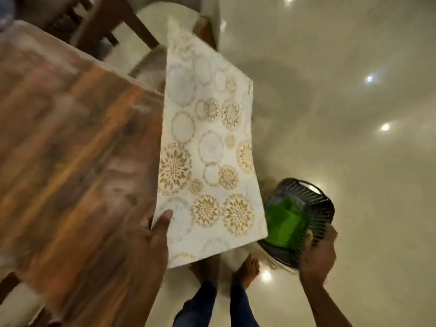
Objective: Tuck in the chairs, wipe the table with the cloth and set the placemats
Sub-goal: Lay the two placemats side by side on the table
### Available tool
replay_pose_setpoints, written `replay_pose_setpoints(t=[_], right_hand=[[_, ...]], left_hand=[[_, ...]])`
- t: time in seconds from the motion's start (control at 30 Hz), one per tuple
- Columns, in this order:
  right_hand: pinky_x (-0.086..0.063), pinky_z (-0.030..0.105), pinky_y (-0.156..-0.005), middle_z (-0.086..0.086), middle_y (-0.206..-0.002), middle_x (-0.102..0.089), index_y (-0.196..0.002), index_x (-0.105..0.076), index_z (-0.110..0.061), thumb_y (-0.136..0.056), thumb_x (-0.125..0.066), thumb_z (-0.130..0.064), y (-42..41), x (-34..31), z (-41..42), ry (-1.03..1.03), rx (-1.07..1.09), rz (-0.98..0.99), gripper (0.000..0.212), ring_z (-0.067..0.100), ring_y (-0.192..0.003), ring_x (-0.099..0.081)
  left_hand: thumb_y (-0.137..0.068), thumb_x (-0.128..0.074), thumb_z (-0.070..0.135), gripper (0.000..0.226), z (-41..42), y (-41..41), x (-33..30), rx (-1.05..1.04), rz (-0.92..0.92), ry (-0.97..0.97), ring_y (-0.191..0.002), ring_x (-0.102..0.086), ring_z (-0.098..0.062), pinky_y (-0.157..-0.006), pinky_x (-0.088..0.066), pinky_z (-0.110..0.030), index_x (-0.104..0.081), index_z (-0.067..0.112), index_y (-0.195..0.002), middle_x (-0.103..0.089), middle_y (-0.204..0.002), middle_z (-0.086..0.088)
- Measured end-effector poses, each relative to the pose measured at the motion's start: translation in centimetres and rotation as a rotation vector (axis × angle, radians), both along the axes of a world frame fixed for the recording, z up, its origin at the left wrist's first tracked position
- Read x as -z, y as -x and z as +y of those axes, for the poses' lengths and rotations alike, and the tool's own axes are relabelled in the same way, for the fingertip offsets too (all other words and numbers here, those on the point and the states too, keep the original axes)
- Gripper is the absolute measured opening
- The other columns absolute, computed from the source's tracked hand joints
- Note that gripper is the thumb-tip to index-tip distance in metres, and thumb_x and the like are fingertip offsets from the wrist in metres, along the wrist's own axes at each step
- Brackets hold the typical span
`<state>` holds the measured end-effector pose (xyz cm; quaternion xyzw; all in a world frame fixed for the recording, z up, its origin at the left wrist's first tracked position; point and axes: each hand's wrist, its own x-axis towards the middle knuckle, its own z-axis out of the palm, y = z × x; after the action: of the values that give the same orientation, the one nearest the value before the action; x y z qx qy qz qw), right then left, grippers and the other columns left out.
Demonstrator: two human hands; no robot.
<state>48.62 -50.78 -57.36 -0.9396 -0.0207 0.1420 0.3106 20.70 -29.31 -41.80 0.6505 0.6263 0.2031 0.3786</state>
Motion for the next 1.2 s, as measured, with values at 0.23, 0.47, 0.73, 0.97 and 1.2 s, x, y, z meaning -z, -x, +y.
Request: replay_pose_setpoints(t=[0.23, 0.47, 0.73, 0.97, 1.2], right_hand=[[-0.059, 0.047, -0.088, 0.010, -0.109, -0.077, -0.111, -0.071, -0.013, -0.109, -0.049, -0.045, 6.1, -9.7, 16.1, -0.442, -0.415, 0.368, 0.038, 0.030, -0.100, -0.074], [-0.066, 0.039, -0.083, -0.002, -0.102, -0.082, -0.110, -0.076, -0.016, -0.096, -0.072, -0.052, 10.7, -13.5, 27.4, -0.269, -0.733, 0.631, 0.039, 0.019, -0.092, -0.079], [-0.064, 0.049, -0.079, 0.009, -0.109, -0.077, -0.117, -0.063, -0.015, -0.095, -0.080, -0.023, 20.7, -15.4, 34.5, -0.301, -0.942, 0.506, 0.029, 0.027, -0.092, -0.077], [-0.063, 0.053, -0.072, 0.008, -0.096, -0.075, -0.105, -0.062, -0.017, -0.095, -0.077, -0.012, 24.9, -15.0, 38.0, -0.316, -1.003, 0.345, 0.019, 0.026, -0.082, -0.075], [-0.062, 0.053, -0.067, 0.008, -0.091, -0.075, -0.103, -0.064, -0.010, -0.103, -0.068, -0.021, 26.2, -13.0, 42.0, -0.352, -1.124, 0.330, 0.012, 0.027, -0.078, -0.074]], left_hand=[[-0.099, -0.076, 0.024, 0.022, 2.0, 6.2, -1.2, -0.488, -0.559, 0.337, -0.089, -0.081, -0.040, -0.079, -0.065, -0.059, -0.079, 0.011, -0.117, -0.081, -0.110, -0.016], [-0.098, -0.072, 0.004, 0.014, 5.1, 17.0, -3.8, -0.629, -0.618, 0.338, -0.079, -0.079, -0.041, -0.063, -0.067, -0.046, -0.075, -0.001, -0.112, -0.081, -0.101, -0.022], [-0.095, -0.074, 0.002, 0.018, 5.1, 23.2, -2.7, -0.796, -0.710, 0.360, -0.095, -0.078, -0.047, -0.093, -0.057, -0.073, -0.075, 0.002, -0.113, -0.082, -0.103, -0.017], [-0.099, -0.071, 0.002, 0.026, 4.4, 24.9, -0.2, -0.822, -0.762, 0.304, -0.103, -0.079, -0.041, -0.096, -0.058, -0.067, -0.074, 0.011, -0.123, -0.081, -0.116, -0.013], [-0.112, -0.051, 0.009, 0.027, 6.2, 24.8, 0.8, -1.000, -0.752, 0.266, -0.109, -0.077, -0.024, -0.093, -0.064, -0.040, -0.075, 0.017, -0.124, -0.080, -0.119, -0.004]])
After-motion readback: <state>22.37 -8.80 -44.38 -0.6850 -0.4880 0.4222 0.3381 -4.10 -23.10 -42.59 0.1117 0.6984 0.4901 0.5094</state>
